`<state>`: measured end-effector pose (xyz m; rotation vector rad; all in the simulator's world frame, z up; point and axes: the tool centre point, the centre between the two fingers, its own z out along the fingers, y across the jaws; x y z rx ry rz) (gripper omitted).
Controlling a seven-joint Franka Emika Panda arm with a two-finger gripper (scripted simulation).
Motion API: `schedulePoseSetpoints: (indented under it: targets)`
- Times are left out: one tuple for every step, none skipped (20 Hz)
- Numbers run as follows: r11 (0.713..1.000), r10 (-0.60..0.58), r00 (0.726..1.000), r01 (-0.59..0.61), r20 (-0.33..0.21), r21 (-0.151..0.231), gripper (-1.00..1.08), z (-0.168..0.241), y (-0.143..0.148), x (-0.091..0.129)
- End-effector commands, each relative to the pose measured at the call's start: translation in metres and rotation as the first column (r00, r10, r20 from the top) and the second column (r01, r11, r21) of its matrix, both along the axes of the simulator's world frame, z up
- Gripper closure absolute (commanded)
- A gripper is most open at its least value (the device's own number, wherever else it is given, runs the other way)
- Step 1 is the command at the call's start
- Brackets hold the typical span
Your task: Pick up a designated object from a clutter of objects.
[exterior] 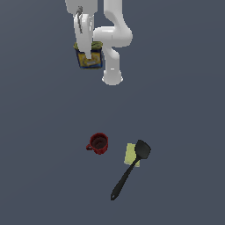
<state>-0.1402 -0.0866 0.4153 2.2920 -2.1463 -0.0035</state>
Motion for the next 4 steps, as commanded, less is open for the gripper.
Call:
schedulePoseSetpoints:
  targets:
    - [1.000,0.000,1.000,0.000,0.003,0.000,1.08,0.0076,-0.0007,0.0000]
    - [1.000,0.000,1.000,0.000,0.003,0.000,1.08,0.0088,-0.0009,-0.0001]
    - [1.000,0.000,1.000,0.000,0.003,0.000,1.08,0.0096,-0.0009,-0.0001]
    - [1.000,0.000,1.000,0.000,0.003,0.000,1.08,0.0098,-0.0010,-0.0001]
